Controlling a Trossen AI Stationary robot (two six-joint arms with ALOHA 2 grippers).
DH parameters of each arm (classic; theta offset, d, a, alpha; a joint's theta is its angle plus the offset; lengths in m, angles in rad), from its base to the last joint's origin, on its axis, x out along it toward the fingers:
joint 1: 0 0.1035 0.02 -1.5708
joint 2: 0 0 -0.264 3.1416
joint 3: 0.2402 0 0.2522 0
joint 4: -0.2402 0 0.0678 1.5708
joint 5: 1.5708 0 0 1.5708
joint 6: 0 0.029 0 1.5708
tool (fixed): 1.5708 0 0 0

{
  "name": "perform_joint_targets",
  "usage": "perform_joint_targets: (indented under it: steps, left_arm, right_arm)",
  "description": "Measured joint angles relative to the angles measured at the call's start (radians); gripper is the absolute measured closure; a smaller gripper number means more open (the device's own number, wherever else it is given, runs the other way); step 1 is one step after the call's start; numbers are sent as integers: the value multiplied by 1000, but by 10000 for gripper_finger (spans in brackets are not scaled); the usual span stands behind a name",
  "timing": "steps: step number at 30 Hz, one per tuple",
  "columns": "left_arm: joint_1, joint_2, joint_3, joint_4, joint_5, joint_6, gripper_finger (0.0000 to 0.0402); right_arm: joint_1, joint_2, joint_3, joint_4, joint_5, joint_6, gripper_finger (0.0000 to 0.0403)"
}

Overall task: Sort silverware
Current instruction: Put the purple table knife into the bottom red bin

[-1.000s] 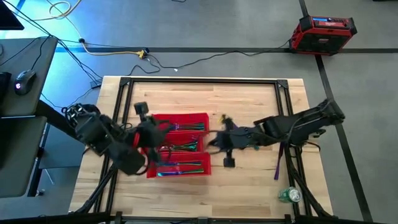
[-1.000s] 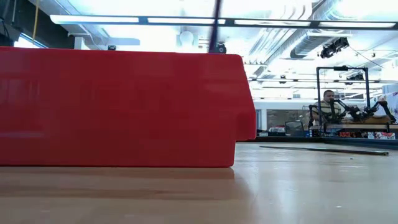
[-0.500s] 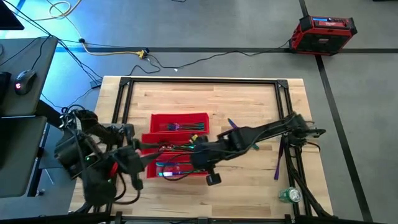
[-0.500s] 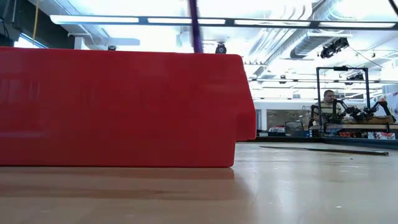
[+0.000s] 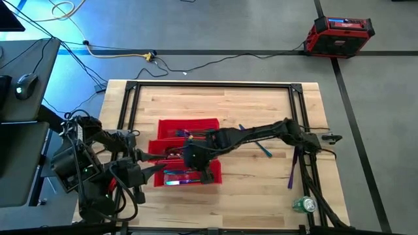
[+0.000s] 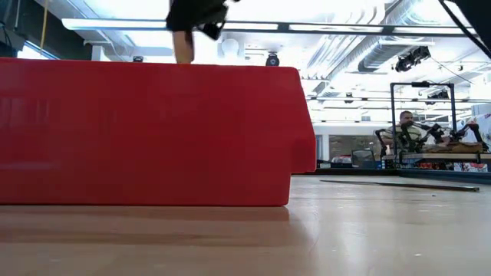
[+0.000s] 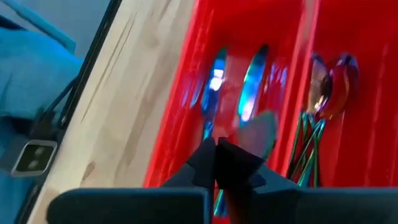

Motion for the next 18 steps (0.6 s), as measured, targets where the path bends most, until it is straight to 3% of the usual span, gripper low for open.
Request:
perform_joint_targets:
  steps: [8, 18]
  left_arm:
    - [0, 0, 0, 0, 0, 8, 319]
    - [0, 0, 0, 0, 0, 9, 319]
  right_arm:
    - [-27, 45, -2, 140, -18, -39, 401]
    - [-11, 132, -7, 237, 40, -52, 402]
